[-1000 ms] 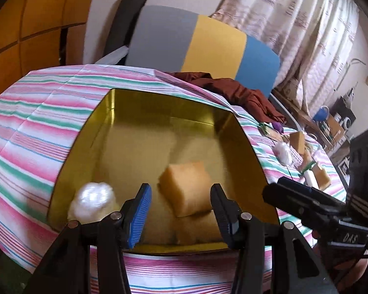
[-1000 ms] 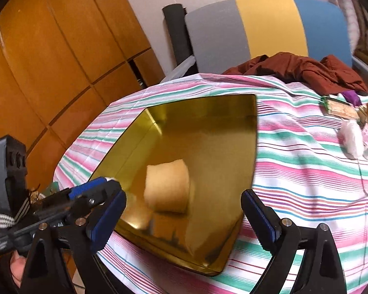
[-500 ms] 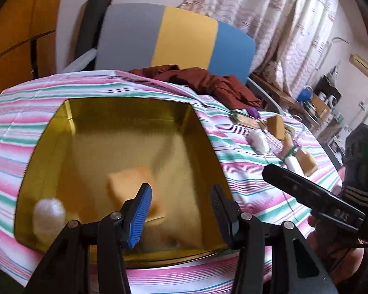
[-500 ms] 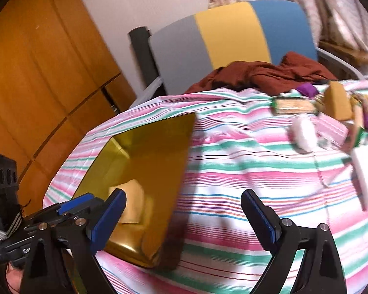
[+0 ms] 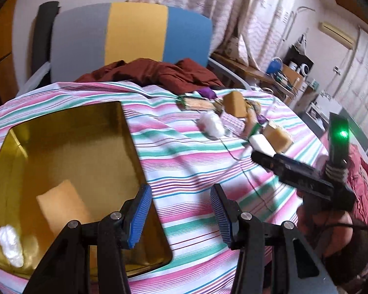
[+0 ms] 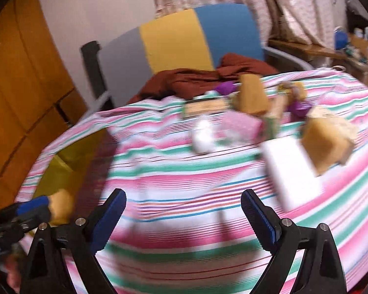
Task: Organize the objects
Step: 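Withdraw both open tools from the tray toward the remaining items, then grasp another yellow sponge with the right tool while the left grasps the white foam block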
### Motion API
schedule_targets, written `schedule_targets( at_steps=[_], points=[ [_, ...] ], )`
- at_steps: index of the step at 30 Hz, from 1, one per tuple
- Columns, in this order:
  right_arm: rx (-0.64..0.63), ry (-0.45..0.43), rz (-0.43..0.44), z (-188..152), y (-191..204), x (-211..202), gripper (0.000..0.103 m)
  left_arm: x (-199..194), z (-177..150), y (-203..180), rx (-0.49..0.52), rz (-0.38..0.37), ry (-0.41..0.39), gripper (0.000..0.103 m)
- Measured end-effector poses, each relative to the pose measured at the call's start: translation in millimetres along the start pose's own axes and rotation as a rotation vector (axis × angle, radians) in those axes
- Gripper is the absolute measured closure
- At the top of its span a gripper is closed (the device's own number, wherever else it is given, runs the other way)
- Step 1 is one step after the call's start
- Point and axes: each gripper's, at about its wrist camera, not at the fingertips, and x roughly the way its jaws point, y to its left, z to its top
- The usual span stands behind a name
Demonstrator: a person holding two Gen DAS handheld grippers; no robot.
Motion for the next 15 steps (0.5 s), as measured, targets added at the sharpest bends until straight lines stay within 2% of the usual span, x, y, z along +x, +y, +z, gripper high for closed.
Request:
schedule_targets(
  at_steps=[6,8,11,13,15],
  points=[
    [0.062,-0.004,-0.139,16,-69,10,0.008,6,2,-13,0.018,-0.021,0.017,0.053],
    [0.078,0.025,-0.150,18,-85,20,0.008,7,1,-15,0.021,-0.025,0.020,0.053],
    [0.116,0.074,-0.135,14,-97,32,0.008,9,0,-18,0.026,-0.023,0.030,0.053],
    [0.102,0.077,-0.128,11,-89,33,0.006,9,0,-19,0.028,-0.027,0.034,0.053],
    [0.084,0.085,-0.050,7,-75,30,0.007,11,0,-20,0.031,-0.025,0.037,0.053]
  ],
)
